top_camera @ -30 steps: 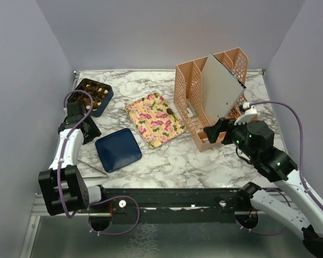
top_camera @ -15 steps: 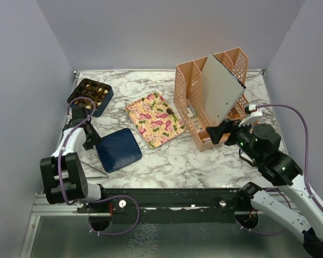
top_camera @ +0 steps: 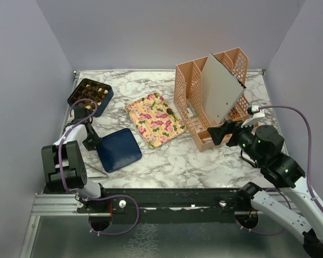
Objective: Pack the chocolate
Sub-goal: Pick up the box lid from the center of the board.
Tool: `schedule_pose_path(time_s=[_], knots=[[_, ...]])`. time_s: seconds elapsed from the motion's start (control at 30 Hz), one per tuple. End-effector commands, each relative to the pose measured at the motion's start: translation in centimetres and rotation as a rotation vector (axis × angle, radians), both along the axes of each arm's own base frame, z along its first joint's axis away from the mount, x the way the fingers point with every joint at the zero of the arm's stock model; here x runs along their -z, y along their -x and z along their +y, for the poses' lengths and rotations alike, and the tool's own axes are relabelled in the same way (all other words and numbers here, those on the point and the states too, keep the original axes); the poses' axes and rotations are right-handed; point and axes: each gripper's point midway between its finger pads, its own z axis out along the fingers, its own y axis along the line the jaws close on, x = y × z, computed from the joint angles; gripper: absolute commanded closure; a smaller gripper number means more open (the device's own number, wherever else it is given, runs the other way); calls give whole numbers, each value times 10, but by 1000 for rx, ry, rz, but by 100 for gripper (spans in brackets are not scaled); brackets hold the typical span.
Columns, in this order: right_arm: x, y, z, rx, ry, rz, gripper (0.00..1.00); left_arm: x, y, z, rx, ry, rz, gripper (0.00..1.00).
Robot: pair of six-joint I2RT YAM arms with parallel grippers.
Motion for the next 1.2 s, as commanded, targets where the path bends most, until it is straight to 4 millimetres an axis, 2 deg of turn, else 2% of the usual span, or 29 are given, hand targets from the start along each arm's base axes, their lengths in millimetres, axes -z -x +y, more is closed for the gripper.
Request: schedule_pose_path(time_s=[0.0, 0.07, 0.2, 0.23, 0.37, 0.6, 0.73, 0.93, 1.07, 1.17], knots=[[-18, 6, 0, -10, -42, -20, 2, 3, -7, 2, 9, 15, -2, 69], [-23, 7, 0, -11, -60, -28, 2, 3, -6, 3, 7, 15, 1, 74], [-29, 7, 4, -24, -82, -29, 3, 3, -8, 3, 16, 32, -9, 98], [-32, 7, 6, -30, -87, -29, 3, 2, -8, 2, 21, 38, -14, 100], [-40, 2, 13, -43, -83, -25, 4, -15, -14, 1, 34, 31, -75, 100], [-43, -25, 37, -74, -62, -16, 6, -58, -24, -7, 45, 61, -203, 100], [-39, -45, 55, -105, -23, 1, 9, -68, -19, -5, -56, 60, -222, 100], [-36, -75, 86, -182, 38, -39, 16, -82, -15, -18, -86, 133, -235, 100], [-29, -86, 110, -287, 136, -109, 20, -90, -11, -26, -115, 180, -258, 100], [-22, -85, 132, -369, 233, -219, 24, -94, -6, -30, -151, 202, -257, 100]])
